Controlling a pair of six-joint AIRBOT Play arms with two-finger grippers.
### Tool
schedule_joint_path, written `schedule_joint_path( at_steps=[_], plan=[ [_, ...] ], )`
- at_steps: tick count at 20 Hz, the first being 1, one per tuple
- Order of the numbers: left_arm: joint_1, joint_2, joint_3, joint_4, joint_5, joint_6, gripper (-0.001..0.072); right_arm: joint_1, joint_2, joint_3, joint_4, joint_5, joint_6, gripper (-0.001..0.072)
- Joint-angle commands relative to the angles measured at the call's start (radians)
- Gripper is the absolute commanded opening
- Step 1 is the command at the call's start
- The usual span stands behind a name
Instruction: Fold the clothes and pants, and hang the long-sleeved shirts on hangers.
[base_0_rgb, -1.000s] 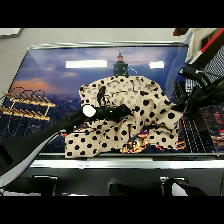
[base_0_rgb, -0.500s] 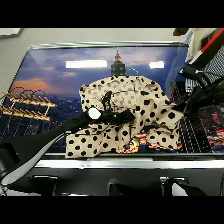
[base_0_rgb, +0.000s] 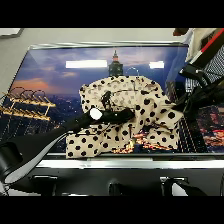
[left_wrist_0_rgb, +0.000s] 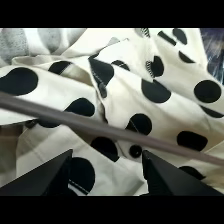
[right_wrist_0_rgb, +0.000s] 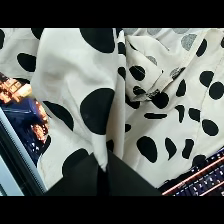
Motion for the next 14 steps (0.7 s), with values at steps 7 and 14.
schedule_joint_path(
  at_steps=[7,14],
  plan=[
    [0.0,-0.037,0.045,-0.008,-0.197,0.064,0.0514,0.0,0.0,0.0,-0.001,0.001,0.002,0.0012],
    [0.061,-0.034,0.045,0.018,-0.24,0.063,0.0015,0.0,0.001,0.0,-0.001,0.0,0.002,0.0012]
  ],
)
